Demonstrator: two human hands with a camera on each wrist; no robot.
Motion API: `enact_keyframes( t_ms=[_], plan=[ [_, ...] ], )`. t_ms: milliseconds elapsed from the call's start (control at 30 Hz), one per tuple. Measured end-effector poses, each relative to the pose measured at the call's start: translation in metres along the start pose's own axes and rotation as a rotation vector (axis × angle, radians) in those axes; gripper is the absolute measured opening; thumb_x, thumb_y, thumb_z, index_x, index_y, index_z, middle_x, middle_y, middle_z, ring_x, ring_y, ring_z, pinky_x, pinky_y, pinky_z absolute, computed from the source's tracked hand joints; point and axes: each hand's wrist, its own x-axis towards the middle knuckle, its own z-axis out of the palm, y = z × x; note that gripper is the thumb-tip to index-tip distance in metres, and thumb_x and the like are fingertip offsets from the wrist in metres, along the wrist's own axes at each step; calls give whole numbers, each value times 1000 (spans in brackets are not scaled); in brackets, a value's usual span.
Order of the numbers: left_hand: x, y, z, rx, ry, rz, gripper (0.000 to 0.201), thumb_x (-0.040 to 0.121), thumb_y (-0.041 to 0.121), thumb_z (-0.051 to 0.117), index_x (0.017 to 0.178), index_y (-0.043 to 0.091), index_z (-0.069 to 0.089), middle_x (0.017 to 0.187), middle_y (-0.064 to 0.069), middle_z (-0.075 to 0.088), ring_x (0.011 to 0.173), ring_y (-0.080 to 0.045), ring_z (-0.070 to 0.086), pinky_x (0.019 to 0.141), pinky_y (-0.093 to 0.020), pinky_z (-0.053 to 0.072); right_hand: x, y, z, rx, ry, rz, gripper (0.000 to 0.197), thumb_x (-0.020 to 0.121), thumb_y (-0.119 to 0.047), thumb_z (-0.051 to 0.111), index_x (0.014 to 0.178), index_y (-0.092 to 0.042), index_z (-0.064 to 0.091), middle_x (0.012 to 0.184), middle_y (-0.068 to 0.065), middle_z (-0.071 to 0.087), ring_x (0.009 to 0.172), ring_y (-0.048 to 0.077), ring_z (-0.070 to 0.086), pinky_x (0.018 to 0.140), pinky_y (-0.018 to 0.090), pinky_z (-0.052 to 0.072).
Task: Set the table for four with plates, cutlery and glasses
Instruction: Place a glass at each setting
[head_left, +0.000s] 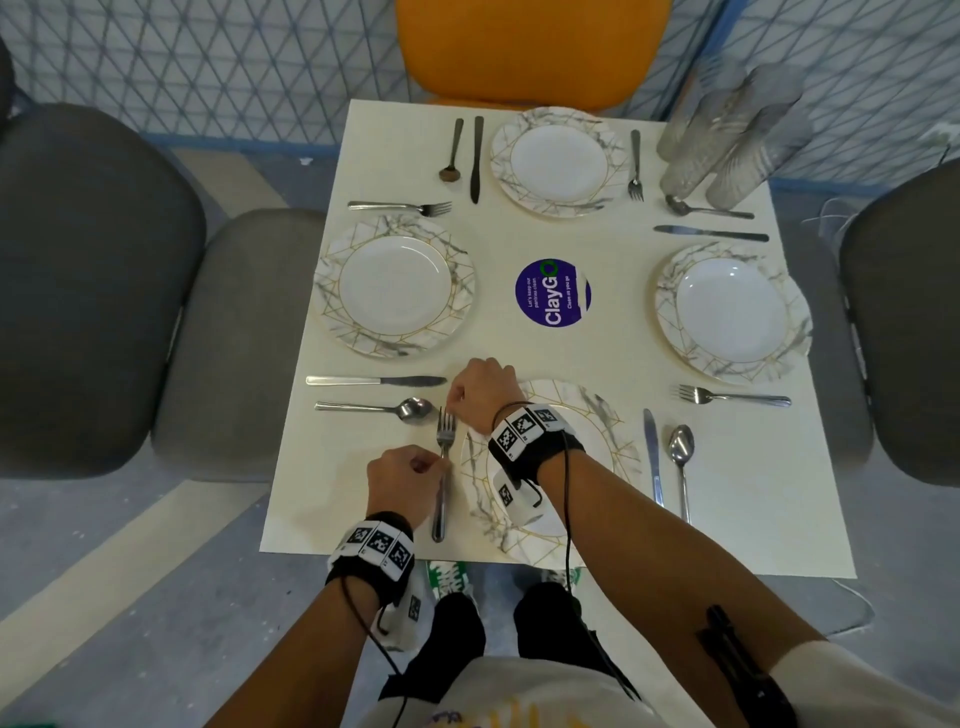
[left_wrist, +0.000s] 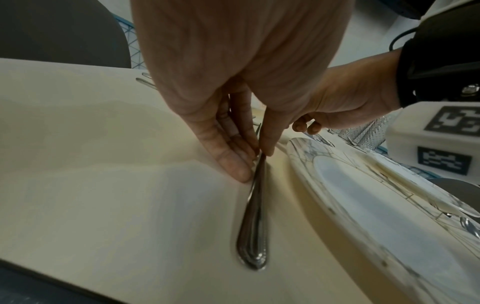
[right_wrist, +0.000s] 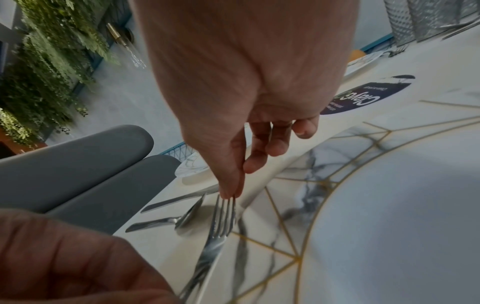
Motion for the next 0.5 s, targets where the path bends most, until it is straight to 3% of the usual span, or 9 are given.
enact_keyframes(
  t_ms=[133, 233, 300, 433, 500],
  plan=[
    [-1, 3, -2, 48, -17, -9, 23, 90, 37, 75, 75, 20, 77, 66, 6, 75, 72, -14, 73, 89, -30, 55, -4, 2, -4, 75, 46, 11, 23, 94, -42, 61, 97, -26, 76, 107, 1, 60, 103, 23, 54, 96, 42, 43],
    [0, 9, -10, 101, 28, -5, 34, 96, 41, 65, 76, 14, 72, 72, 3, 74, 81, -22, 69, 87, -32, 48, -9, 10, -11, 231, 147, 42, 17, 92, -33, 62, 95, -24, 76, 100, 2, 63, 97, 24, 59, 91, 43, 48],
    [2, 18, -17, 72, 81, 29, 33, 96, 41, 65, 78, 14, 71, 75, 4, 72, 81, -21, 66, 81, -28, 44, -15, 20, -21, 375, 209, 63, 12, 90, -26, 65, 93, -22, 77, 97, 2, 65, 93, 23, 62, 89, 41, 51],
    [11, 61, -25, 23, 101, 151, 23, 96, 38, 66, 80, 22, 70, 75, 11, 70, 74, -10, 63, 76, -22, 45, -34, 42, -52, 620, 360, 75, 9, 89, -15, 70, 93, -13, 78, 92, -1, 72, 80, 5, 63, 76, 20, 50],
    [17, 91, -23, -24, 74, 217, 22, 96, 37, 67, 84, 20, 73, 77, 11, 72, 73, -4, 65, 67, -11, 44, -45, 57, -73, 696, 425, 89, 9, 89, -14, 70, 93, -11, 77, 87, -7, 71, 75, -7, 60, 70, 7, 44]
  ],
)
